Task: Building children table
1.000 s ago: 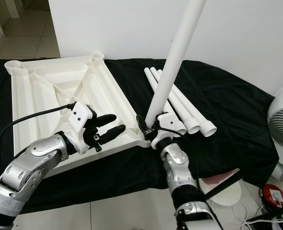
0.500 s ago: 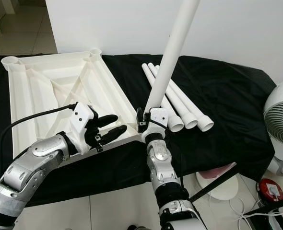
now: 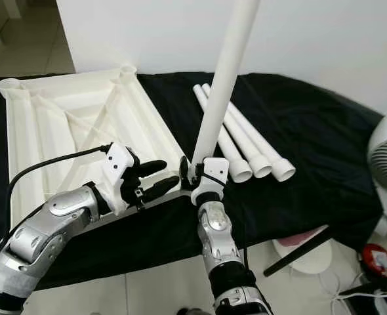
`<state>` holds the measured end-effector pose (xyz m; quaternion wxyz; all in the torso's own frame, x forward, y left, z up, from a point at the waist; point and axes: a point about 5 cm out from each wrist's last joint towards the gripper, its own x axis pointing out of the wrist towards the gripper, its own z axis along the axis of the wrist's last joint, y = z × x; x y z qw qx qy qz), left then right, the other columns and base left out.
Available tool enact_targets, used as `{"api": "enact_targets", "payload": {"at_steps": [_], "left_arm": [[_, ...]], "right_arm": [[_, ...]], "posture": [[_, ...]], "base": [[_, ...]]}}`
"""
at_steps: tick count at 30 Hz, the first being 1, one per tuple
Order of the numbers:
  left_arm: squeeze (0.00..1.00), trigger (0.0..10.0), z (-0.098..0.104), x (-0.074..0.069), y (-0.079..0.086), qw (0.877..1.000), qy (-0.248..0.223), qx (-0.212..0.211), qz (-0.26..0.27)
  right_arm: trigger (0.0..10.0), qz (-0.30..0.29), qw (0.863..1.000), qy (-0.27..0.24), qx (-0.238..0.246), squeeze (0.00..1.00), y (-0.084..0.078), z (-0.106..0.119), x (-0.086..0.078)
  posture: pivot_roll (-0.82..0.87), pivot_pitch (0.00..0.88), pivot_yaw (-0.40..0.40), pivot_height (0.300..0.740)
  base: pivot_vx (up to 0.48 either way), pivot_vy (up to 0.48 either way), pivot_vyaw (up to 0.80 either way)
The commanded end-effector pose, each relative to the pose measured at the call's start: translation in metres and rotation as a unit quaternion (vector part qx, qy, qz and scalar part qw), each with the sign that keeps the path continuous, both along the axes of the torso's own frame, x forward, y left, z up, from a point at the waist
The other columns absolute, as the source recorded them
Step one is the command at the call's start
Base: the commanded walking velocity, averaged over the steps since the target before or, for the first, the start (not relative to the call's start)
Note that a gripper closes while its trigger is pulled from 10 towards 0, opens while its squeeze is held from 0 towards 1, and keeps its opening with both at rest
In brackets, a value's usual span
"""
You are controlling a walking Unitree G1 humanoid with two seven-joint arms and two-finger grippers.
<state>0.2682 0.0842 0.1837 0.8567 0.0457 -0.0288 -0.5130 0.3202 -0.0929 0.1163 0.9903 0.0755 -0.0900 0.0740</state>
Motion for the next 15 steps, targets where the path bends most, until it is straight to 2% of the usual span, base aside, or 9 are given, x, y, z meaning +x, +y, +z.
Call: {"api": "enact_targets", "payload": {"at_steps": [1, 6, 7, 8, 15], "left_arm": [[0.0, 10.0, 0.0, -0.005, -0.004, 0.998, -0.002, 0.008, -0.057], [0.0, 10.0, -0.001, -0.006, -0.005, 0.998, -0.001, 0.009, -0.059], [0.0, 10.0, -0.002, -0.006, -0.006, 0.998, 0.0, 0.009, -0.06], [0.0, 10.0, -0.002, -0.006, -0.006, 0.998, 0.0, 0.009, -0.06], [0.0, 10.0, -0.002, -0.006, -0.007, 0.998, 0.0, 0.01, -0.061]], "right_arm": [[10.0, 0.005, 1.0, -0.021, -0.001, 1.0, -0.006, 0.008, 0.002], [10.0, 0.029, 0.999, -0.025, -0.006, 1.0, -0.011, 0.01, 0.002], [10.0, 0.041, 0.999, -0.026, -0.013, 0.03, -0.015, 0.011, 0.003], [10.0, 0.051, 0.998, -0.027, -0.02, 0.0, -0.019, 0.011, 0.003], [10.0, 0.1, 0.994, -0.034, -0.037, 0.0, -0.028, 0.017, 0.003]], "posture": [[0.1, 0.035, -0.07, 0.74], [0.1, 0.031, -0.069, 0.74], [0.09, 0.032, -0.07, 0.74], [0.09, 0.032, -0.07, 0.74], [0.09, 0.033, -0.07, 0.74]], "base": [[0.0, 0.0, 0.0], [0.0, 0.0, 0.0], [0.0, 0.0, 0.0], [0.0, 0.0, 0.0], [0.0, 0.0, 0.0]]}}
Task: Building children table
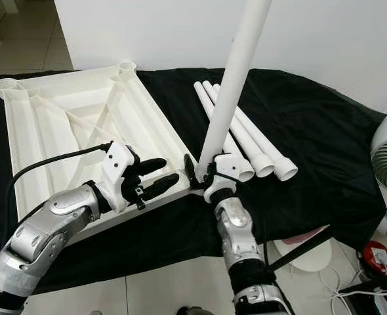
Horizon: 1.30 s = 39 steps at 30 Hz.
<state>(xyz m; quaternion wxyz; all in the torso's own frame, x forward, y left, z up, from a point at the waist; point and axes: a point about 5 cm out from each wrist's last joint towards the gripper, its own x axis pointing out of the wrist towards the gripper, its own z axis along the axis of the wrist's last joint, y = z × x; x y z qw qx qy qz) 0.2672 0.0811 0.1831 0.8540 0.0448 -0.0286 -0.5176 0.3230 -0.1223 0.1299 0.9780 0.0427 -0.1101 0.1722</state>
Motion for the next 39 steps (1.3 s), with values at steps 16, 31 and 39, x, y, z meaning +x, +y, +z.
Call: {"api": "enact_targets", "payload": {"at_steps": [16, 31, 39], "left_arm": [[0.0, 10.0, -0.019, -0.002, -0.014, 0.999, 0.012, 0.043, -0.016], [0.0, 10.0, -0.029, 0.021, -0.016, 0.994, -0.004, 0.057, 0.09], [0.0, 10.0, -0.032, 0.022, -0.017, 0.994, -0.01, 0.048, 0.093]], "right_arm": [[10.0, 0.139, 0.988, -0.008, -0.071, 0.0, -0.022, 0.021, 0.008], [10.0, 0.175, 0.978, 0.02, -0.113, 0.0, -0.031, 0.018, 0.016], [0.2, 0.189, 0.976, 0.042, -0.098, 0.0, -0.031, 0.012, 0.015]], "posture": [[0.09, 0.05, -0.068, 0.74], [0.08, 0.045, -0.077, 0.74], [0.08, 0.042, -0.078, 0.74]], "base": [[0.0, 0.0, 0.0], [0.0, 0.0, 0.0], [0.0, 0.0, 0.0]]}}
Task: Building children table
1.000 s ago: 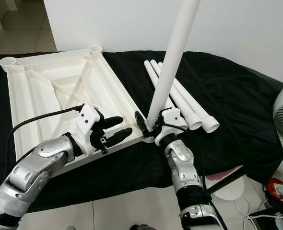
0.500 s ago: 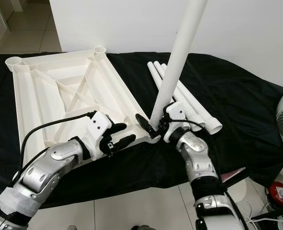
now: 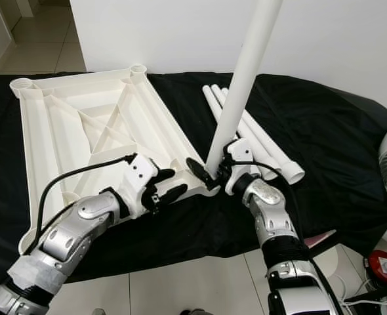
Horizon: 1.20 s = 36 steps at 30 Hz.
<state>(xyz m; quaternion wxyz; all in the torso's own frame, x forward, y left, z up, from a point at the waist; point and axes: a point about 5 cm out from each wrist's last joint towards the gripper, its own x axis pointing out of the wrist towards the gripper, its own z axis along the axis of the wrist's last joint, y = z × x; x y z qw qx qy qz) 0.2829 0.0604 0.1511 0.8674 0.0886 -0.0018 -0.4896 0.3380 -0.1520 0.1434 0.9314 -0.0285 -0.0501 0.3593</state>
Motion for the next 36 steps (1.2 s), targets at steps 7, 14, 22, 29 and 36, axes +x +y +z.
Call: {"api": "enact_targets", "payload": {"at_steps": [7, 14, 22, 29, 36], "left_arm": [[0.0, 10.0, 0.003, 0.008, 0.005, 0.998, -0.025, 0.001, 0.058], [0.0, 10.0, 0.003, 0.007, 0.003, 0.998, -0.029, -0.004, 0.06], [0.0, 10.0, 0.002, 0.006, 0.003, 0.998, -0.029, -0.005, 0.06], [0.0, 10.0, 0.002, 0.006, 0.003, 0.998, -0.029, -0.005, 0.06], [0.0, 10.0, 0.002, 0.005, -0.001, 0.998, -0.028, -0.009, 0.055]], "right_arm": [[0.0, 0.005, 1.0, 0.023, 0.011, 0.0, -0.002, -0.007, -0.002], [10.0, -0.025, 0.999, 0.037, 0.021, 0.0, -0.003, -0.013, -0.004], [10.0, -0.137, 0.989, 0.041, 0.039, 0.0, 0.014, -0.019, -0.004], [10.0, -0.24, 0.964, 0.076, 0.082, 0.0, 0.021, -0.025, -0.004], [10.0, -0.308, 0.941, 0.1, 0.098, 0.0, 0.047, -0.029, -0.007]], "posture": [[0.08, 0.037, -0.076, 0.74], [0.08, 0.034, -0.083, 0.74], [0.07, 0.027, -0.088, 0.74], [0.07, 0.018, -0.09, 0.74], [0.07, 0.002, -0.091, 0.74]], "base": [[0.0, 0.0, 0.0], [0.0, 0.0, 0.0], [0.0, 0.0, 0.0], [0.0, 0.0, 0.0], [0.0, 0.0, 0.0]]}}
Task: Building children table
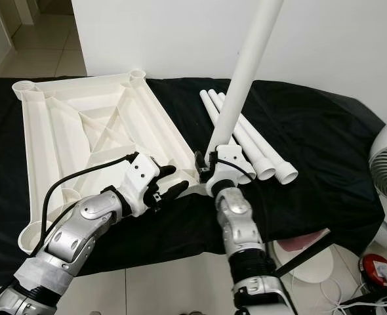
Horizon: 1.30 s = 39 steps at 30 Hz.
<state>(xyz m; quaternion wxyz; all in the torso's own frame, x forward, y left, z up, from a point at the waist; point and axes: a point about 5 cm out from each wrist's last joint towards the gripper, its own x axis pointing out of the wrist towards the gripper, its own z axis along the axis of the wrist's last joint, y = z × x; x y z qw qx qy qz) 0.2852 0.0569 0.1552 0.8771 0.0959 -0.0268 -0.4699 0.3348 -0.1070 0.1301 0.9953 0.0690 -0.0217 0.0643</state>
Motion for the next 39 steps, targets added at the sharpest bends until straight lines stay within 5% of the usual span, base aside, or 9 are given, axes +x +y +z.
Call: {"api": "enact_targets", "payload": {"at_steps": [1, 5, 6, 7, 20, 21, 39], "left_arm": [[0.0, 10.0, -0.002, 0.002, 0.002, 0.999, -0.004, -0.003, 0.035], [0.0, 10.0, -0.002, 0.001, 0.003, 0.999, -0.007, 0.001, 0.034], [0.0, 10.0, -0.003, 0.002, 0.005, 0.999, -0.009, 0.004, 0.035], [0.0, 10.0, -0.002, 0.003, 0.006, 0.999, -0.012, 0.005, 0.037], [0.0, 10.0, -0.001, 0.003, 0.008, 0.999, -0.017, 0.007, 0.039], [0.0, 10.0, -0.001, 0.003, 0.009, 0.999, -0.017, 0.007, 0.039], [0.0, 10.0, 0.002, 0.0, 0.008, 0.999, -0.019, 0.006, 0.031]], "right_arm": [[10.0, 0.016, 0.999, 0.031, 0.011, 0.0, 0.011, -0.012, -0.004], [10.0, 0.052, 0.998, 0.014, 0.011, 0.0, 0.02, -0.007, -0.007], [10.0, 0.063, 0.998, 0.002, 0.018, 0.25, 0.02, -0.003, -0.009], [10.0, 0.069, 0.997, -0.008, 0.023, 1.0, 0.018, 0.0, -0.01], [10.0, 0.113, 0.993, -0.041, 0.0, 1.0, -0.006, 0.012, -0.012], [10.0, 0.126, 0.991, -0.045, -0.009, 0.0, -0.009, 0.013, -0.012], [10.0, 0.283, 0.952, -0.006, -0.117, 0.0, -0.04, -0.007, -0.008]], "posture": [[0.07, 0.002, -0.091, 0.74], [0.08, 0.0, -0.095, 0.74], [0.08, 0.0, -0.097, 0.74], [0.08, 0.0, -0.098, 0.74], [0.08, 0.0, -0.094, 0.74], [0.08, 0.0, -0.094, 0.74], [0.08, 0.0, -0.082, 0.74]], "base": [[0.0, 0.0, 0.0], [0.0, 0.0, 0.0], [0.0, 0.0, 0.0], [0.0, 0.0, 0.0], [0.0, 0.0, 0.0], [0.0, 0.0, 0.0], [0.0, 0.0, 0.0]]}}
